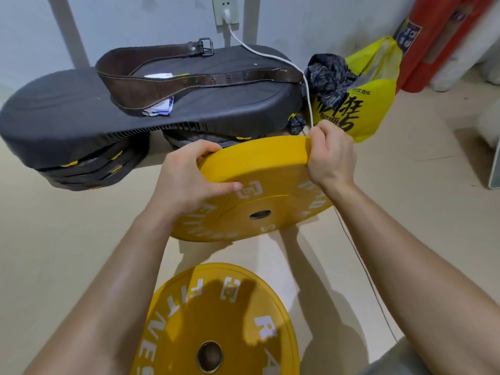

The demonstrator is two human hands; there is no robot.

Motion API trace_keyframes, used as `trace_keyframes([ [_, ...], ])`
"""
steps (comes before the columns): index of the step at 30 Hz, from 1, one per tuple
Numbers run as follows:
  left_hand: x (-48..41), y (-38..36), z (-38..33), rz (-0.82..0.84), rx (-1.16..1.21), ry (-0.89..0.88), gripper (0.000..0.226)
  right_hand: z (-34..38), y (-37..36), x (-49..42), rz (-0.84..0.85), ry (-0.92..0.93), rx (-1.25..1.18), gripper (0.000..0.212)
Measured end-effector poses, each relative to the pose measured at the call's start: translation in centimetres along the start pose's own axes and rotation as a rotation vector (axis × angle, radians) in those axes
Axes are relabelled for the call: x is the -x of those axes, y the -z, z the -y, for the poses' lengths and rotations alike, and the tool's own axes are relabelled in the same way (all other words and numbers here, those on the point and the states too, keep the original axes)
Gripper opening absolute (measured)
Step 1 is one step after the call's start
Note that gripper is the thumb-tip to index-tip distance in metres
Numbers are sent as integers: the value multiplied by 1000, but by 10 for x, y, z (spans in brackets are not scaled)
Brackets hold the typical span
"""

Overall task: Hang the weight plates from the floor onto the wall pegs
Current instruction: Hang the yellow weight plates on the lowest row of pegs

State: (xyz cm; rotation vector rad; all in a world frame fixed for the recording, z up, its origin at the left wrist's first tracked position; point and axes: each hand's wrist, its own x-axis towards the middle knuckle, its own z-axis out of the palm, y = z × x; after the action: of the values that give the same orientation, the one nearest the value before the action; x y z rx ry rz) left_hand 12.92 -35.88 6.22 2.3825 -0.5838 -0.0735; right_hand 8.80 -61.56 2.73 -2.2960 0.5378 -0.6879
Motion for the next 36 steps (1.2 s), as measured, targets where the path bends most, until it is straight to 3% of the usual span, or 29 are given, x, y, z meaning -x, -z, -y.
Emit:
trace_keyframes([
  [4,-26,-14,40,22,27,50,51,-20,0,-17,34,-67,-4,28],
  [7,-26,-25,84,-20,478,402,48,-35,6,-20,106,-53,-6,33],
  [9,-25,-33,100,-31,674,486,45,-40,8,-14,85,-107,27,38],
  [12,-29,-38,108,-150,604,463,37,-39,9,1,-20,-198,-50,37],
  [15,-28,-41,116,-281,615,612,40,-55,15,17,-71,-233,-235,39],
  [18,-22,-42,118,-216,797,791,52,-89,18,26,21,-326,-309,45],
  [20,-13,-39,120,-173,793,743,49,-97,18,23,101,-374,-408,43],
  [23,3,-41,133,-167,744,623,51,-98,18,24,110,-567,-583,32],
  [25,11,-44,133,-152,769,636,53,-101,13,33,87,-617,-584,30],
  [31,19,-61,133,-403,923,783,31,-126,-7,41,1,-564,-361,43],
  [36,45,-62,139,-546,964,870,26,-100,-1,59,-23,-485,-303,31],
])
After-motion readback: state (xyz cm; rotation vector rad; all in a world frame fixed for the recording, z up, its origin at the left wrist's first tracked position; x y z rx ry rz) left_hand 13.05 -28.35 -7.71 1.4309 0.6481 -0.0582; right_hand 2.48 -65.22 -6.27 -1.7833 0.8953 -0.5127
